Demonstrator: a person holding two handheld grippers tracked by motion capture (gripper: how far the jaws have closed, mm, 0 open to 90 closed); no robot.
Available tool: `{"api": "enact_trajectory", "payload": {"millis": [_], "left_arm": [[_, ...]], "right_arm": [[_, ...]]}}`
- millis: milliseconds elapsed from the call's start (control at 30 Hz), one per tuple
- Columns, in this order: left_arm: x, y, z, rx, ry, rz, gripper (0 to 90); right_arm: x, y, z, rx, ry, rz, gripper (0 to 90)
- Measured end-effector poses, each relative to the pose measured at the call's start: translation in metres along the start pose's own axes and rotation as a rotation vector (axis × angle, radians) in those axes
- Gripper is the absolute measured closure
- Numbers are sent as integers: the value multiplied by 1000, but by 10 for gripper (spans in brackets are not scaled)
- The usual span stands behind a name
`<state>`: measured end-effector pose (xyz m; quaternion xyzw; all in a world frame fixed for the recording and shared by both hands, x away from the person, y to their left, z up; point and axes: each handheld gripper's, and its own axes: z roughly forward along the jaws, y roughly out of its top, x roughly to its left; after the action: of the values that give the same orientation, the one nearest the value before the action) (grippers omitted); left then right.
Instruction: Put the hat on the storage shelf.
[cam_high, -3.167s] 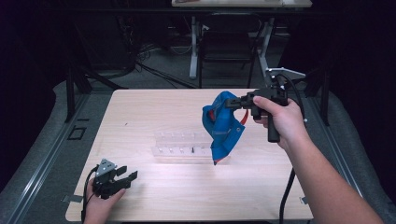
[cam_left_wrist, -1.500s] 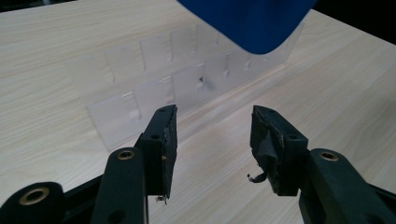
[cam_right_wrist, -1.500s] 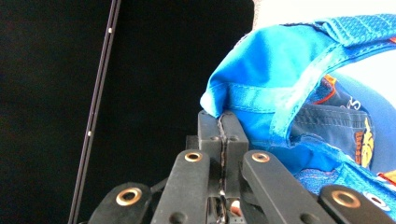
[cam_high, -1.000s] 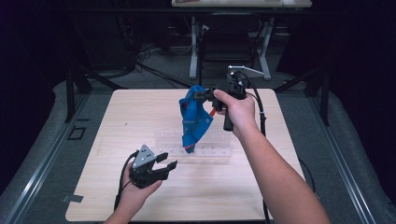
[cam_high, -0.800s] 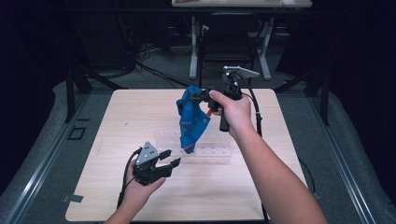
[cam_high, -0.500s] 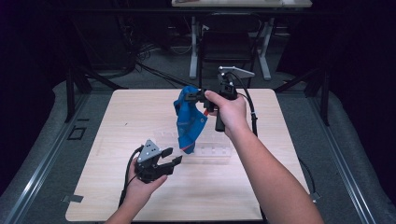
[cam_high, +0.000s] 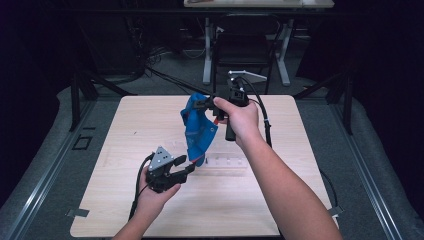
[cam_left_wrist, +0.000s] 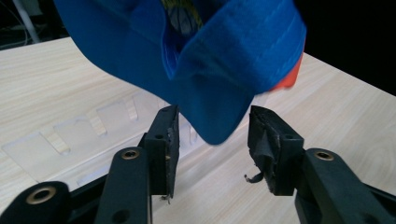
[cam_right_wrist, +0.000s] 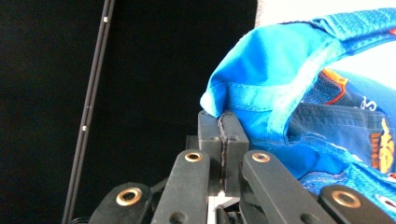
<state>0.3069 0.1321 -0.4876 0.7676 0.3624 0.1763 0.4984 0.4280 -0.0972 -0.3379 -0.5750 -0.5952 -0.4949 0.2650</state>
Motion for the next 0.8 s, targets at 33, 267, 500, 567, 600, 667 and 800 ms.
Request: {"api": "enact_trajectory", "payload": {"millis": [33,267,500,567,600,667,800], "left_arm": [[-1,1,1,-7,0,-6,560],[-5,4,10,1,14,7,667],[-7,4,11,20,24,32,866],[-6,4,11,22,18,27,878],[-4,4,11,24,12,26,879],[-4,4,11,25,12,26,880],[-2,4,11,33,9,30,882]], "right_arm": [[-1,0,0,-2,-2,0,900],[-6,0,-3,-3,-6,7,900],[-5,-2,-7,-8,-4,3,900],[-5,-2,-7,-5,-6,1,900],[-5,-2,-8,-6,-8,2,900],[-5,-2,-8,-7,-9,1,900],[-5,-2,-7,-4,-12,2,900]]}}
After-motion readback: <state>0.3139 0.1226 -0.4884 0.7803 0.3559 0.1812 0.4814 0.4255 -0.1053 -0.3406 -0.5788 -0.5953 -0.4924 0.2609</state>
